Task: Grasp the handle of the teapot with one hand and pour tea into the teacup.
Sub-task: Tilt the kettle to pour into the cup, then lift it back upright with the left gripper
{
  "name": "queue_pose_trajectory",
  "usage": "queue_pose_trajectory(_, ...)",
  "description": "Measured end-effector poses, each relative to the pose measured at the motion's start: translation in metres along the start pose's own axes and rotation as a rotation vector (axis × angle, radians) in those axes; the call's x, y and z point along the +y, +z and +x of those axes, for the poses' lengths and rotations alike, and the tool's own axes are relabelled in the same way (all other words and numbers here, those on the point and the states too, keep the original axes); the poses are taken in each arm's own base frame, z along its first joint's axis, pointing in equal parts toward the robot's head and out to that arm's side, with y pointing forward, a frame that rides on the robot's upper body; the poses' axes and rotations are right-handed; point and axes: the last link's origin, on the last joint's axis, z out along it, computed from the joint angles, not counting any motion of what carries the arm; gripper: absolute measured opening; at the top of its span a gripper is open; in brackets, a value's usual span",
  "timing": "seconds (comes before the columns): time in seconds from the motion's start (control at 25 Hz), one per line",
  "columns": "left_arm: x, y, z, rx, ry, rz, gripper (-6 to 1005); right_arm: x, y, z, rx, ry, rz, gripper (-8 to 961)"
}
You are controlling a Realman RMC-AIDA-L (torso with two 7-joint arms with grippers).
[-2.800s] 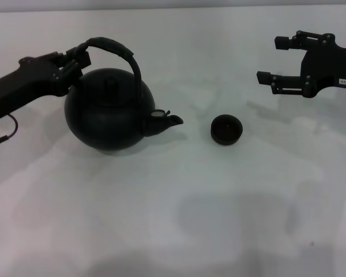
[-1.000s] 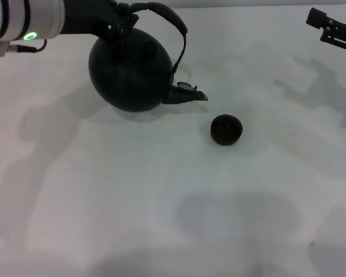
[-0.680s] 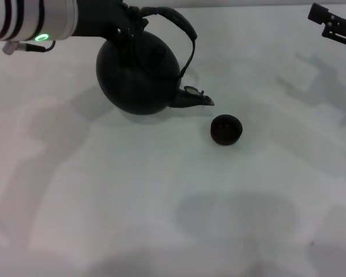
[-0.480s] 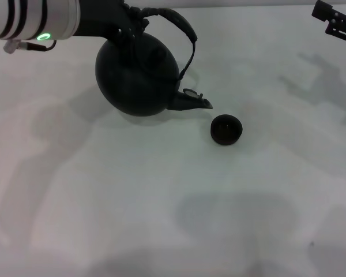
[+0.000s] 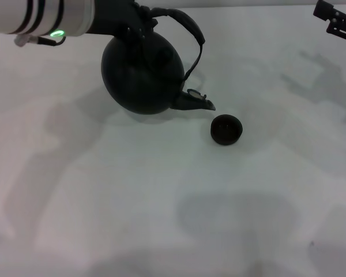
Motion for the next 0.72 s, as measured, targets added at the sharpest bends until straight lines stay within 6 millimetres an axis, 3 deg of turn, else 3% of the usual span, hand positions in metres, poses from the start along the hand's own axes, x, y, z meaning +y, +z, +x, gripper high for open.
queue_pose_trajectory(0.72,0.015,0.012,0.019,-0.029,0.134,-0.014,152,0.0,0.0,0.002,0.0,0.01,0.008,825)
